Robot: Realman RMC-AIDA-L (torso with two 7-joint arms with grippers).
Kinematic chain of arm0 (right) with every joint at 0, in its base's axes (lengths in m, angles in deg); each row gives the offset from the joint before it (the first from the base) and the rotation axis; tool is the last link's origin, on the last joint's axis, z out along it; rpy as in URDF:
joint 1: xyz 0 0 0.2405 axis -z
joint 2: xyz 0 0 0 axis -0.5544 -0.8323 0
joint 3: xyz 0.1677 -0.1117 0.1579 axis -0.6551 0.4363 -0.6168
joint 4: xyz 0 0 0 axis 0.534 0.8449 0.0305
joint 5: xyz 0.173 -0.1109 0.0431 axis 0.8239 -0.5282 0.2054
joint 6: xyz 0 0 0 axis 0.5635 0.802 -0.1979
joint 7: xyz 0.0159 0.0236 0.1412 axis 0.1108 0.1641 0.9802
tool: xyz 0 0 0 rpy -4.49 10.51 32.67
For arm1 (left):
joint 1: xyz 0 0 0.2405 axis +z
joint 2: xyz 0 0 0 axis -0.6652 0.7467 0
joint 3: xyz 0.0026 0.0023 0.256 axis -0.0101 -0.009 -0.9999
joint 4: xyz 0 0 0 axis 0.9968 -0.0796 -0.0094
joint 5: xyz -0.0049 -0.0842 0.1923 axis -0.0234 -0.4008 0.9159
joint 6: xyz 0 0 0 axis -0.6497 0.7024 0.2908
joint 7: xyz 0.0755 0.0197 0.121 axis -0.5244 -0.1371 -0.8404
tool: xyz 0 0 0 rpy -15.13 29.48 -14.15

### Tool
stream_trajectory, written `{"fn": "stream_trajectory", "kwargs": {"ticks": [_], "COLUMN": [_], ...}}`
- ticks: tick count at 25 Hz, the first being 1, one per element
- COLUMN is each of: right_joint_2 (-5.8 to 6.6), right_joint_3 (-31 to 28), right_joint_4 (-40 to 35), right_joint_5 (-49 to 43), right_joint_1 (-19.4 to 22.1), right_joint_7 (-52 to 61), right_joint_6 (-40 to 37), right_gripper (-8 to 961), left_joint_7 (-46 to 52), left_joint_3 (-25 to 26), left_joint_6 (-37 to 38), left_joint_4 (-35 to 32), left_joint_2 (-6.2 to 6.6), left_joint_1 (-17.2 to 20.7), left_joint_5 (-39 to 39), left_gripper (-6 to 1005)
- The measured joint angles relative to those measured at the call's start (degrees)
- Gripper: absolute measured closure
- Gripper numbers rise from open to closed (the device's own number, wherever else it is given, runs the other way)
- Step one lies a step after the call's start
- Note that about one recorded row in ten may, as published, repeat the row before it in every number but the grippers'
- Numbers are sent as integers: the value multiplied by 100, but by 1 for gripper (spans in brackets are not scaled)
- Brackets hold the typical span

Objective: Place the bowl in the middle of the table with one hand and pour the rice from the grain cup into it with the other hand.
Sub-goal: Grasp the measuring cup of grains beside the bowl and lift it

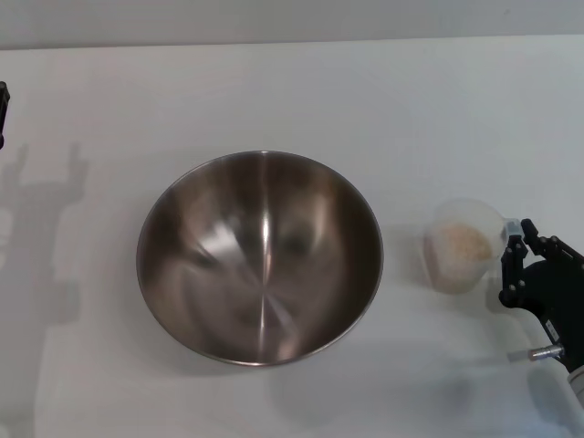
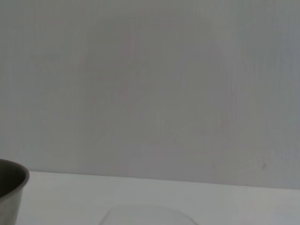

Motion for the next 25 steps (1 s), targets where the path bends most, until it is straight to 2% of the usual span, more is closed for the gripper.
{"fn": "stream_trajectory", "kwargs": {"ticks": [3, 9, 14, 25], "right_joint_2": [-1, -3, -1, 31], "right_joint_3": [-10, -30, -39, 95], "right_joint_4": [-2, -7, -16, -227], "right_joint_5": [4, 35, 27, -93], "right_joint_1": [-3, 0, 33, 121], "right_joint_7": [-5, -11, -15, -309], "right_joint_6": [0, -12, -239, -2128], "right_gripper": [804, 952, 948, 941], "left_joint_7": [0, 0, 0, 19], "left_joint_3": [-5, -17, -62, -162], "left_joint_6": [0, 0, 0, 1], "left_joint_4": [-3, -44, -85, -224], "left_joint_2": [-6, -9, -9, -18], "left_joint_1": [-2, 14, 4, -28], "left_joint_5": [0, -31, -38, -49], "left_gripper": [273, 271, 270, 267]}}
